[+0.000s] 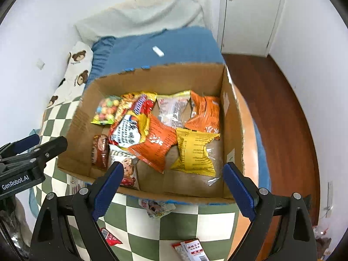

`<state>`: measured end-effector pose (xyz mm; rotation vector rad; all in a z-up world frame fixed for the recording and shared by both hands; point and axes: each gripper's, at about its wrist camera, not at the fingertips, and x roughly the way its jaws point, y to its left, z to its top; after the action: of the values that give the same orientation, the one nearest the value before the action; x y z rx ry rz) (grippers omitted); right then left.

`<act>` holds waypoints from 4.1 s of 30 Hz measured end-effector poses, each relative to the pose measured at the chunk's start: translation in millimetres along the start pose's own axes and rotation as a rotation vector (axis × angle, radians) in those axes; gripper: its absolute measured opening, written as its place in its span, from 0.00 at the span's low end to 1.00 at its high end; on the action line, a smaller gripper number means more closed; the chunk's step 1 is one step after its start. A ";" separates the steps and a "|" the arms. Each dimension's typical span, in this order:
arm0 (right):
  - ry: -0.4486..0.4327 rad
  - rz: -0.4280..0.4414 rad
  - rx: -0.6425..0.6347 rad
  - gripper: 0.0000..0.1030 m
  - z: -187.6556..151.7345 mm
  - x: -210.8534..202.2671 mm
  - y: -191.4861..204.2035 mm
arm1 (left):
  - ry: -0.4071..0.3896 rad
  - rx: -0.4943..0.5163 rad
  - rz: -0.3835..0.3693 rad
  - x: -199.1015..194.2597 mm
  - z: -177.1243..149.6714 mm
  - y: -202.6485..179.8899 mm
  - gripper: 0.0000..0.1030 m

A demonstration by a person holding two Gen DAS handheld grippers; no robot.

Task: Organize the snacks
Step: 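Open both grippers to release the packets into the box and withdraw, then grasp the small red packet with left gripper while right grasps the white-red spicy strip pack, then carry the red packet and white-red strip pack over the box, then open both grippers to drop the packets into the box and lift away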

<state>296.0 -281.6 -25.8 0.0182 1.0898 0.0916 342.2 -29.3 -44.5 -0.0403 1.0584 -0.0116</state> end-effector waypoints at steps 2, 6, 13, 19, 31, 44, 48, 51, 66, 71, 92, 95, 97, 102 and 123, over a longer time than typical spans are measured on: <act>-0.039 0.002 -0.003 0.92 -4.5 -15.3 3.8 | -0.025 -0.002 -0.003 -12.4 -5.8 0.4 0.92; -0.105 0.002 -0.018 0.92 -16.1 -43.4 9.7 | -0.080 -0.005 -0.008 -40.0 -19.6 2.2 0.92; -0.215 -0.011 -0.039 0.92 -38.1 -90.4 18.2 | -0.178 0.009 0.005 -84.9 -40.3 3.2 0.92; -0.268 0.021 -0.030 0.92 -54.8 -119.5 21.9 | -0.188 0.002 -0.010 -102.5 -57.1 6.2 0.92; 0.109 0.056 0.095 0.92 -160.3 -5.3 -34.2 | 0.268 -0.064 0.010 20.0 -176.3 35.1 0.92; 0.340 0.026 0.169 0.89 -240.2 112.6 -67.8 | 0.495 -0.168 -0.087 126.2 -237.5 17.6 0.68; 0.348 0.122 0.218 0.89 -238.9 104.4 -53.0 | 0.500 -0.141 -0.078 134.3 -237.6 7.1 0.68; 0.349 0.108 0.186 0.89 -239.6 100.9 -45.4 | 0.496 -0.132 -0.070 137.2 -240.3 2.0 0.65; 0.332 0.041 0.051 0.57 -255.0 76.8 -36.6 | 0.357 -0.016 -0.063 93.8 -222.3 -37.7 0.46; 0.278 0.100 0.073 0.57 -242.7 48.5 -32.4 | 0.271 -0.019 -0.115 49.6 -198.5 -47.1 0.46; -0.006 0.202 0.113 0.57 52.4 -0.9 -5.5 | 0.130 0.026 -0.102 52.4 57.4 -14.1 0.47; 0.056 0.169 0.121 0.57 73.3 32.0 -3.3 | 0.182 0.039 -0.065 87.2 67.5 -13.0 0.47; 0.098 0.154 0.131 0.57 87.7 57.2 -2.3 | 0.231 0.034 -0.065 110.0 71.4 -11.4 0.47; 0.175 0.133 0.167 0.57 95.9 98.2 -9.0 | 0.306 0.021 -0.059 143.4 68.9 -9.9 0.49; 0.256 -0.021 0.082 0.97 69.4 124.6 -16.0 | 0.299 0.011 -0.011 144.8 58.4 5.1 0.89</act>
<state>415.7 -285.1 -104.8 0.0704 1.3491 0.0304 464.0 -26.8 -142.2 -0.0356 1.3568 -0.0340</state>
